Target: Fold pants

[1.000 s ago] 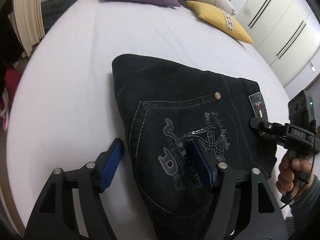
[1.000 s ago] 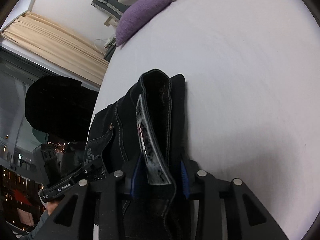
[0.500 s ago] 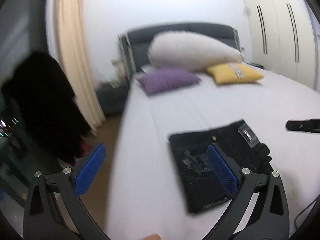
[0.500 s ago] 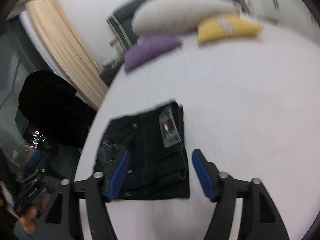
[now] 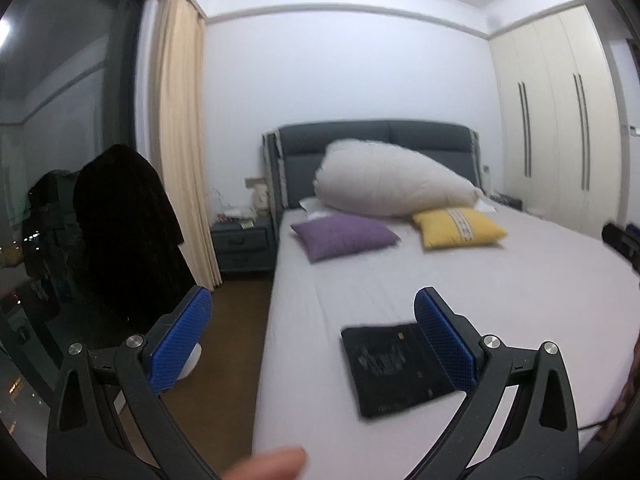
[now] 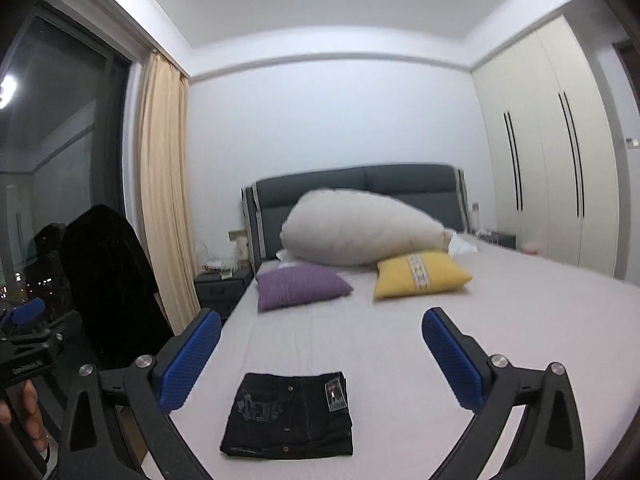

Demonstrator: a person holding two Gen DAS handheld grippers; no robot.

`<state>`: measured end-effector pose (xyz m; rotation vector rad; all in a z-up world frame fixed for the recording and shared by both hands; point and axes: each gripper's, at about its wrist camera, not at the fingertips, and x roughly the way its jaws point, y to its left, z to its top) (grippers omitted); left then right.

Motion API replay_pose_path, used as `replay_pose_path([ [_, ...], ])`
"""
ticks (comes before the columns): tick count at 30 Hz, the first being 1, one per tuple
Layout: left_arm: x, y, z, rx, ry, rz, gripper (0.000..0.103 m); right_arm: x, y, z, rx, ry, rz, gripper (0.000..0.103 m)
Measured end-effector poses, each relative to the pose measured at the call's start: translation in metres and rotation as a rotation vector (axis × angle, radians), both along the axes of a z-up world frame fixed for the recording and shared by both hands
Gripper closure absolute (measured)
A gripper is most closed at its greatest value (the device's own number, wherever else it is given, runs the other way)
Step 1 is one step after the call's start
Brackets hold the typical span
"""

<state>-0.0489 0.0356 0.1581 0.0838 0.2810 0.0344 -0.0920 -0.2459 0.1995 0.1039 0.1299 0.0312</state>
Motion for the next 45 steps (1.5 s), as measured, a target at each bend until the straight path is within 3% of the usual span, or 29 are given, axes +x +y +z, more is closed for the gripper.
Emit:
replay_pose_path([
  [2,-0.006,-0.003,-0.002,0.013,0.038,-0.025,0.0,-0.012,0.004,0.002,0.007,0.008,0.013,0.0],
  [5,-0.008,-0.011,-0.017,-0.023,0.145,-0.051,0.0,-0.012,0.013,-0.002,-0.001,0.094,0.014,0.0],
  [9,-0.006,-0.021,-0.044,-0.047,0.308,-0.016,0.0,-0.018,0.018,-0.02,0.004,0.211,0.008,0.0],
  [17,0.002,-0.038,-0.087,-0.072,0.431,-0.027,0.0,-0.002,0.019,-0.062,0.009,0.435,-0.046,0.0],
  [24,0.031,-0.035,-0.115,-0.092,0.484,-0.018,0.0,0.005,0.021,-0.085,0.013,0.532,-0.055,0.0],
  [45,0.047,-0.036,-0.135,-0.096,0.519,-0.008,0.0,0.006,0.031,-0.101,-0.007,0.6,-0.016,0.0],
])
